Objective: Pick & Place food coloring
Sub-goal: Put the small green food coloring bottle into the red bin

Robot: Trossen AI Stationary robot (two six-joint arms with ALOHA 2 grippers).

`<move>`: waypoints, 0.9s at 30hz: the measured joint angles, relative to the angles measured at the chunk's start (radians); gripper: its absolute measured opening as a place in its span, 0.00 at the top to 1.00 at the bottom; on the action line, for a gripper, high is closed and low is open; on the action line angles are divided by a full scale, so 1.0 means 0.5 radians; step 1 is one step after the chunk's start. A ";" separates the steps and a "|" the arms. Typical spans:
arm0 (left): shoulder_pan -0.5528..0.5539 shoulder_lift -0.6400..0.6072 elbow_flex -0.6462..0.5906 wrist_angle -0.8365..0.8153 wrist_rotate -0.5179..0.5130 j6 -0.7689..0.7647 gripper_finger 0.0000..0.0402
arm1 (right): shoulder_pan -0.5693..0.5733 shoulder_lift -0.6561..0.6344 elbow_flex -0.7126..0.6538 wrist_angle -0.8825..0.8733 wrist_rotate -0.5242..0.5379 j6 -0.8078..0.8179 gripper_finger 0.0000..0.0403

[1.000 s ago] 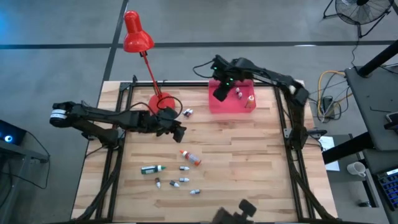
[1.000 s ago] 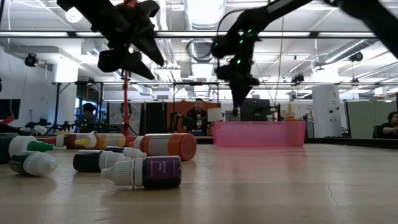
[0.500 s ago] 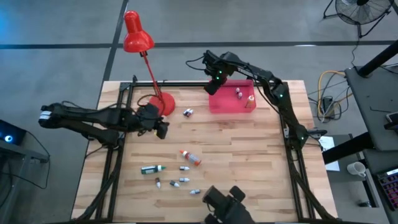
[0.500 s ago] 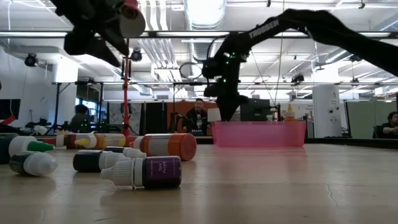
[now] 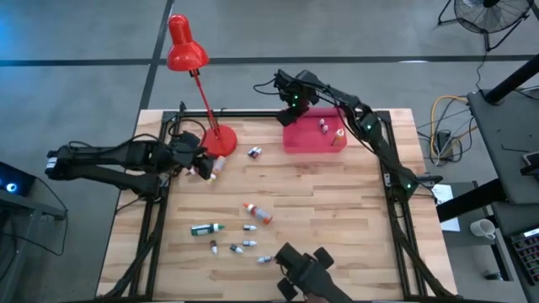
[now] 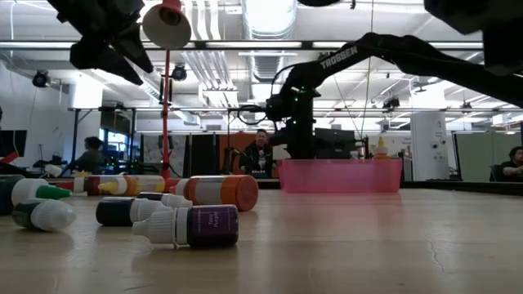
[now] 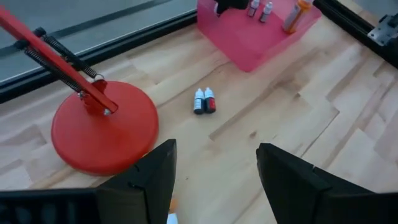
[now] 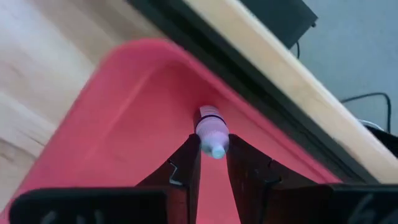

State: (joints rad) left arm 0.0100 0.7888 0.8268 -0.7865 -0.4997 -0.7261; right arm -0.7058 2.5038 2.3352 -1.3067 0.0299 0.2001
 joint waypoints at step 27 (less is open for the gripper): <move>0.008 -0.029 -0.156 0.216 0.079 -0.063 0.51 | -0.054 -0.020 -0.002 -0.093 -0.007 -0.191 0.67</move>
State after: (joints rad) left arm 0.0138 0.7742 0.7486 -0.6786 -0.4603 -0.7576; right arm -0.7330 2.4939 2.3344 -1.3531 0.0264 0.1047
